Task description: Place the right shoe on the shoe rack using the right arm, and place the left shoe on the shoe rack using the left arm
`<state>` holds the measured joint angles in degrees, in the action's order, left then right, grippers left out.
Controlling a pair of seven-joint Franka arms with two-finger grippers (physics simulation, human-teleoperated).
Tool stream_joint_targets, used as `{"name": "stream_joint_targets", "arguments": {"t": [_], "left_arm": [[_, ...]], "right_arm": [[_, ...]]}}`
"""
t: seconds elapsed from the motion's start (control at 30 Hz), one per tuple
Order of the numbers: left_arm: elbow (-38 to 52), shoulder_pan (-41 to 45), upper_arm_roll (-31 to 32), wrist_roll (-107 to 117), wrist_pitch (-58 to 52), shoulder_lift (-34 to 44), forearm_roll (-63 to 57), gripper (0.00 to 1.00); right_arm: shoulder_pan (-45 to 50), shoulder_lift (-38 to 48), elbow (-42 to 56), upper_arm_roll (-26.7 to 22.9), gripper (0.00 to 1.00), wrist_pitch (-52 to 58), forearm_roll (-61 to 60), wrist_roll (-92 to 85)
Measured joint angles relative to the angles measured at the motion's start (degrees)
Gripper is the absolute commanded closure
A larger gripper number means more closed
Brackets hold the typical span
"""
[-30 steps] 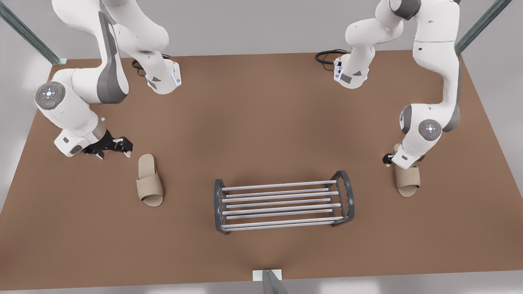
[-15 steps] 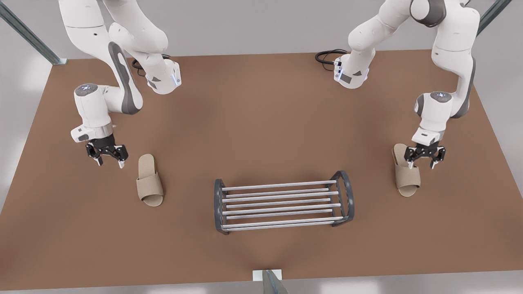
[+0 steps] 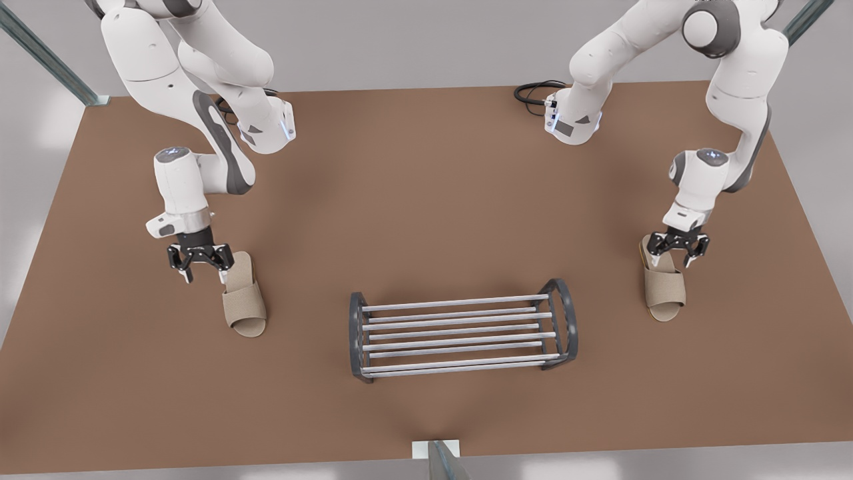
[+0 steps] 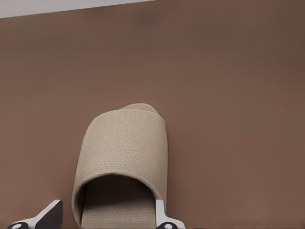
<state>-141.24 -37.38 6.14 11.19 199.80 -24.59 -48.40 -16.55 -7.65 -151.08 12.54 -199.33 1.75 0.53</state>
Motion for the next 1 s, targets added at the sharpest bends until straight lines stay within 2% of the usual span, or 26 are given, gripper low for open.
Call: {"name": "stream_joint_targets", "arguments": {"t": [0.3,0.57,1.0], "left_arm": [[-0.1,-1.5,0.5,0.7,0.4,-2.6,4.8,0.07],[3.0,-4.2,0.4,1.1,0.5,-3.3,-1.2,0.07],[8.1,-4.1,1.5,1.5,0.5,-7.8,-1.8,0.07]], "right_arm": [[-2.2,-5.3,0.0,0.0,0.0,-1.1,0.2,-3.7],[-2.6,-10.0,0.4,0.2,0.0,-1.4,0.5,-9.7],[-2.8,-15.6,4.1,0.2,0.0,-1.5,0.8,-16.5]]}}
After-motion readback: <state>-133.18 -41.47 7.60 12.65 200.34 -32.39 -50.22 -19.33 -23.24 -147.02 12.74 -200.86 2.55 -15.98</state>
